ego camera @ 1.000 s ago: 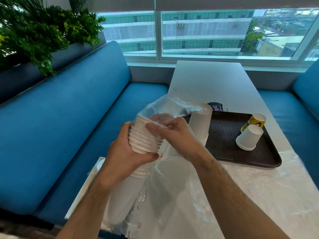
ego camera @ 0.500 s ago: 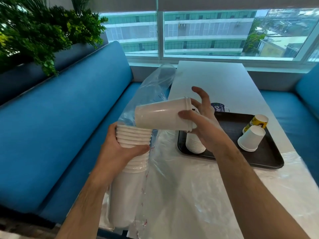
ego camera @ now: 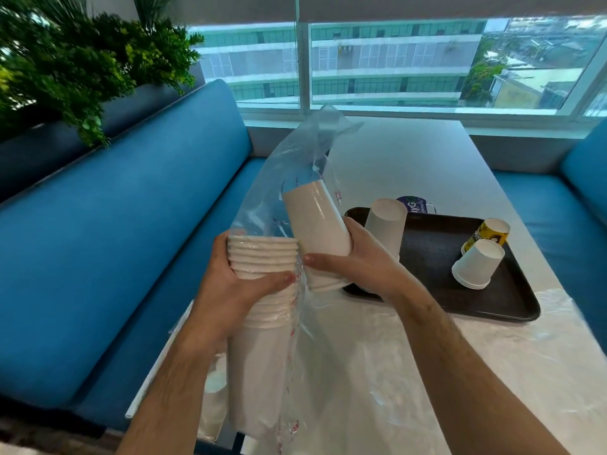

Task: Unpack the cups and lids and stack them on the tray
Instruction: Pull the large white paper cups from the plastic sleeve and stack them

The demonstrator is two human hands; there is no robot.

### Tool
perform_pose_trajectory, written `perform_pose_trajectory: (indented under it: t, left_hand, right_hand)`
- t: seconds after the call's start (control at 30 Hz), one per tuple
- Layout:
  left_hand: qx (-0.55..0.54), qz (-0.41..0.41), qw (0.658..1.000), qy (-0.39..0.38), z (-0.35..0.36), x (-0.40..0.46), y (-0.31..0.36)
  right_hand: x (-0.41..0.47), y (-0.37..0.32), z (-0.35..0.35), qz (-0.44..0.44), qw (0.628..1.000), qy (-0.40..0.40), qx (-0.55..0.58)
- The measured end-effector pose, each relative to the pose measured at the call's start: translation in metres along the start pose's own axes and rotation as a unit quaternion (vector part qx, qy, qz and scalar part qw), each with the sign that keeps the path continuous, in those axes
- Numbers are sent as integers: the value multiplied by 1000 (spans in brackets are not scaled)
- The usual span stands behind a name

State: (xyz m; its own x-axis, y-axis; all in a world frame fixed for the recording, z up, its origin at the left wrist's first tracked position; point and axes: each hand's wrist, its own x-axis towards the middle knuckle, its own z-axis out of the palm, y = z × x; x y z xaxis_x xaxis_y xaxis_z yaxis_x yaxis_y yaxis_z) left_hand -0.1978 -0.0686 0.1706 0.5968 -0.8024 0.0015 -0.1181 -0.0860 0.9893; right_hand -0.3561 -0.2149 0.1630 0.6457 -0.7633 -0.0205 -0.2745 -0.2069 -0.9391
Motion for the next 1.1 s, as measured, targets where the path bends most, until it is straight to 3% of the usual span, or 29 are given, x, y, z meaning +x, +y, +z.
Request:
perform_pose_trajectory:
  t: [0.17, 0.4, 0.63, 0.77, 0.83, 0.97, 1.1]
  left_hand:
    - [-8, 9, 1000, -18, 2, -4, 5]
    - [-24, 8, 999, -23, -2, -3, 4]
    - [-44, -6, 999, 13, -12, 3, 1]
    - [-54, -15, 998, 39, -15, 8, -1]
    - [-59, -18, 997, 46, -15, 8, -1]
    - [-75, -26, 996, 48, -14, 9, -3]
    - [-79, -31, 995, 49, -13, 10, -4]
  right_hand:
    - [-3, 6, 6, 29, 993, -37, 105]
    - [-2, 10, 12, 58, 968, 0, 245]
    - [-8, 12, 2, 113, 916, 38, 383]
    - [-9, 10, -9, 175, 861, 15, 477]
    - [-6, 10, -16, 171, 851, 2, 497]
    - [-3, 9, -27, 120, 856, 22, 503]
    - [6, 12, -40, 12, 921, 124, 369]
